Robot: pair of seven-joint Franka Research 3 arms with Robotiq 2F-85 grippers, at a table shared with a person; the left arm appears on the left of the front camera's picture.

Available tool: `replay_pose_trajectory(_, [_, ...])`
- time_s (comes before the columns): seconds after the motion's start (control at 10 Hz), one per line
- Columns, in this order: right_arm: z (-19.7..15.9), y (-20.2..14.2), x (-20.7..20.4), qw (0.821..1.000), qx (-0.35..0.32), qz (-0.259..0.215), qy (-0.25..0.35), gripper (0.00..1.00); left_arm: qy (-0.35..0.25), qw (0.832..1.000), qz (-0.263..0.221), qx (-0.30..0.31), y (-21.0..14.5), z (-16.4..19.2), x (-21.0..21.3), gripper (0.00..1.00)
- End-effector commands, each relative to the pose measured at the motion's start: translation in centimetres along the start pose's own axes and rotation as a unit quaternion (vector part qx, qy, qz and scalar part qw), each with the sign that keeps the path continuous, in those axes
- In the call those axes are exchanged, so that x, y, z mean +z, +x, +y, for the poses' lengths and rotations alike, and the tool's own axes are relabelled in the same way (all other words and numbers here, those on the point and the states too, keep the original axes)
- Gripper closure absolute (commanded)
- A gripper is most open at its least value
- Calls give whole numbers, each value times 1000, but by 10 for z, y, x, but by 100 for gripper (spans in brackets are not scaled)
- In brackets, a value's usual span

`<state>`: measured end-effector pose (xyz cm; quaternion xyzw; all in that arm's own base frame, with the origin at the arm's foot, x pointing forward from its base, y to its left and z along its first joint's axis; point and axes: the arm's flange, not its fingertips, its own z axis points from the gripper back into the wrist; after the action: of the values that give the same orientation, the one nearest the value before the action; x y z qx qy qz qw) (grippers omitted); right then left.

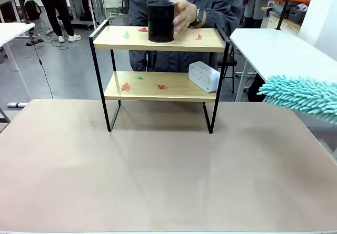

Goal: Clean the shelf.
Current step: Clean the specific tier of the Shelf with the Duster once objects are removed.

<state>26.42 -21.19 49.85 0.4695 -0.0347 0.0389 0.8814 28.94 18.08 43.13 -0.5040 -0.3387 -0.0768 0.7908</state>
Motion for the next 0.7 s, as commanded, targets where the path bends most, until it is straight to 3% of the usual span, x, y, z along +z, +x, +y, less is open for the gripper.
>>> replay_pose_trajectory(0.0, [4,-2,4,1000,-2,9,-2,100,-8,1000,-10,-10,1,-1,-1,0])
replay_pose_trajectory(0.5, [4,-2,4,1000,-2,9,-2,100,-8,1000,-10,-10,1,-1,-1,0])
replay_pose_trajectory(0.6, [0,0,0,1000,0,0,0,88,-8,1000,-10,-10,1,-1,-1,0])
